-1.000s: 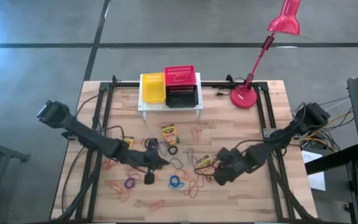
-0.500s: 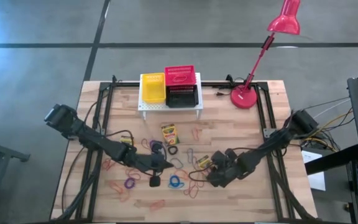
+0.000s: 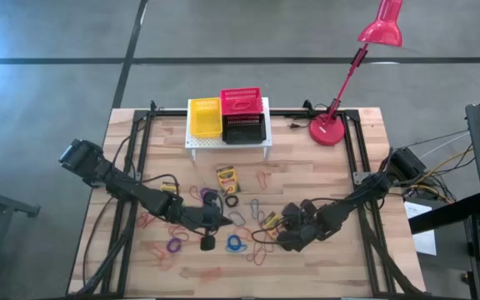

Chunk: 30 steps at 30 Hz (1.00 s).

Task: Pick & Place Office Desk Supplies
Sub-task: Put the crayon box into the black bin

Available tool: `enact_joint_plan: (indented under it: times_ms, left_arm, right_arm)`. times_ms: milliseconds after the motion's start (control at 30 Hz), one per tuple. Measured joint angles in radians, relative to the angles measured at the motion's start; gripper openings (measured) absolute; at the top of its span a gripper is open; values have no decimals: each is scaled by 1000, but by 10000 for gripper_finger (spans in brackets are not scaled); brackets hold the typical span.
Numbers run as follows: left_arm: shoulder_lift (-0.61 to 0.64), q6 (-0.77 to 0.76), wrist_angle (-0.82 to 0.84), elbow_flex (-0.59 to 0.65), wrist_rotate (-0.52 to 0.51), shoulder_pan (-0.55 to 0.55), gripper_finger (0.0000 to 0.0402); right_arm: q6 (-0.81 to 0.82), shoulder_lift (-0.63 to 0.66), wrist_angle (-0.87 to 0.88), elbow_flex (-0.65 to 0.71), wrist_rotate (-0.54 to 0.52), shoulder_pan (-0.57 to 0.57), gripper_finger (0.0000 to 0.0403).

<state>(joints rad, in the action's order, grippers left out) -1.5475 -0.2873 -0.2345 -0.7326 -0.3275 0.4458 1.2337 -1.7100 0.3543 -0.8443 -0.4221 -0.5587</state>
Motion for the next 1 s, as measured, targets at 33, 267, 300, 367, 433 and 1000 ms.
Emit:
enact_joint_plan:
  times_ms: [33, 267, 300, 367, 433, 1000]
  left_arm:
    - [0, -2, -1, 0, 0, 0, 2]
    - [0, -2, -3, 0, 2, -9, 11]
    - [0, -2, -6, 0, 2, -9, 13]
    - [0, -2, -7, 0, 2, -10, 16]
    - [0, -2, -17, 0, 2, -14, 19]
    - [-244, -78, -237, -36, 388, -195, 120]
  right_arm:
    - [-4, 0, 0, -3, -1, 0, 10]
    - [-45, 6, -21, -36, -70, -2, 8]
    - [-51, 8, -23, -46, -84, -2, 8]
    - [-70, 16, -27, -62, -114, -2, 8]
    - [-87, 23, -32, -79, -146, -2, 8]
    - [-170, 40, 19, -127, 48, 26, 22]
